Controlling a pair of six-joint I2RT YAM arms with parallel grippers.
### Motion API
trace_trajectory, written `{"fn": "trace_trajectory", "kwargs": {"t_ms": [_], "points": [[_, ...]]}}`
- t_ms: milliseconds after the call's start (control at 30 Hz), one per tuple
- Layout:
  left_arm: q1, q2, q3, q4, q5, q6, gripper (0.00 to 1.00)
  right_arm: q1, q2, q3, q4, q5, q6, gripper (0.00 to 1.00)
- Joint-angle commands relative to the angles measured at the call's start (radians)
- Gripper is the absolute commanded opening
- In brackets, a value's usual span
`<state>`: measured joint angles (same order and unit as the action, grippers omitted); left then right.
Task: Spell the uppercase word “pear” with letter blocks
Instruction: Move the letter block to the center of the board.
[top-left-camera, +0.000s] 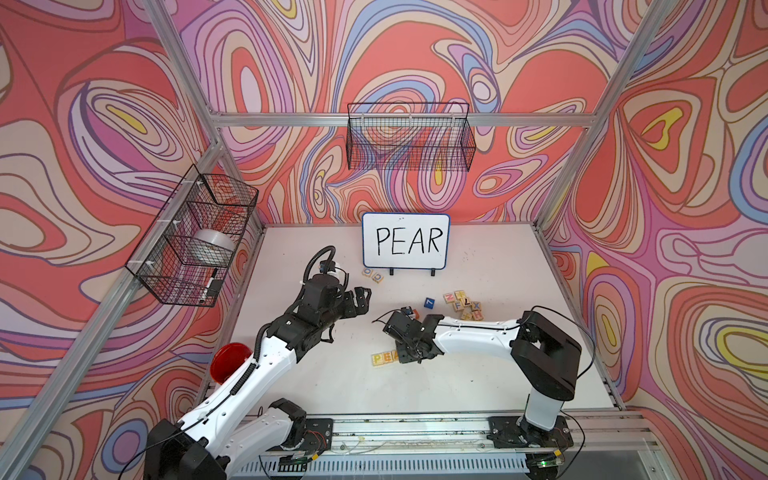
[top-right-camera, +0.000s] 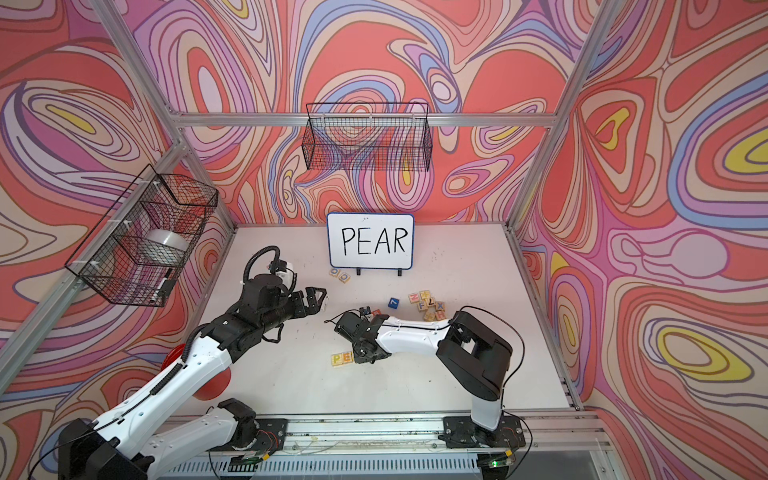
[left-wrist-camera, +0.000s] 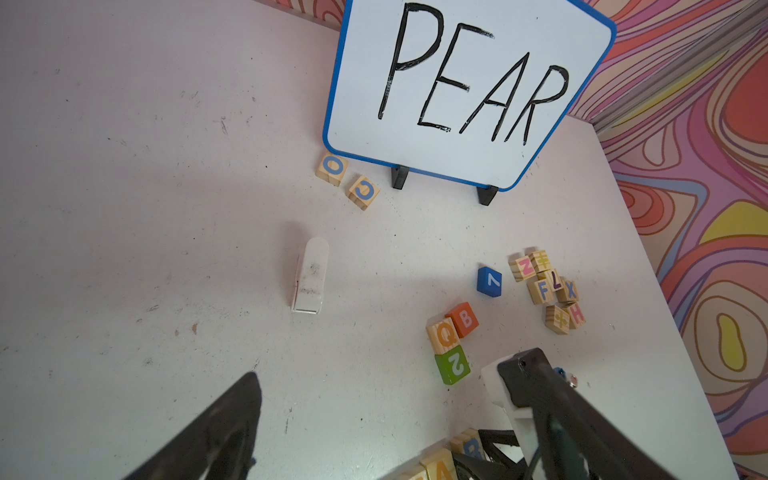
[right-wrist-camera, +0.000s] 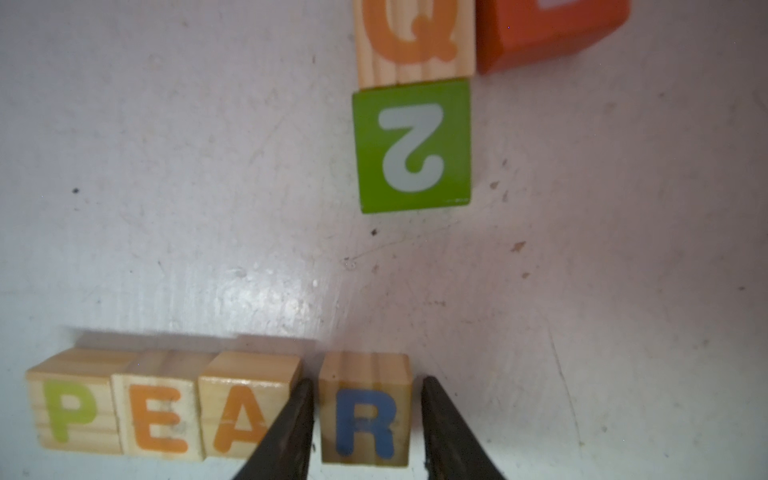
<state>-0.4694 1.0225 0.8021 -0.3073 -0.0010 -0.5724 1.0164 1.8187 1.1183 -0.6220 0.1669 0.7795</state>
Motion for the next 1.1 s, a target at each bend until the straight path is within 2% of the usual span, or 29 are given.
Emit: {"fn": "trace_trajectory", "kwargs": {"t_ms": [0,100,267,367,567,767,900,1067], "points": [[0.005,0.004,-0.006,-0.015,-0.008,-0.004,0.96,0.008,-0.041,0.011,-0.023,0.042,0.016,0.45],[0.004,0.007,-0.003,-0.016,-0.008,-0.003,0.96,0.009,-0.107,0.012,-0.036,0.077,0.023,0.49],[0.004,0.011,0.003,-0.022,-0.013,-0.004,0.96,0.000,-0.166,0.029,-0.116,0.199,0.031,0.64],[0.004,0.016,0.005,-0.026,-0.018,-0.007,0.96,-0.036,-0.171,0.026,-0.159,0.236,0.023,0.67],[0.004,0.023,0.017,-0.044,-0.024,-0.007,0.96,-0.102,-0.199,-0.049,-0.131,0.174,-0.027,0.70],[0.004,0.044,0.029,-0.044,-0.015,-0.008,0.96,-0.109,-0.165,-0.090,-0.107,0.116,-0.043,0.73],[0.005,0.058,0.037,-0.045,-0.011,-0.004,0.96,-0.109,-0.160,-0.108,-0.090,0.111,-0.034,0.80],[0.004,0.061,0.041,-0.046,-0.011,0.001,0.96,-0.109,-0.151,-0.121,-0.076,0.093,-0.034,0.81]]}}
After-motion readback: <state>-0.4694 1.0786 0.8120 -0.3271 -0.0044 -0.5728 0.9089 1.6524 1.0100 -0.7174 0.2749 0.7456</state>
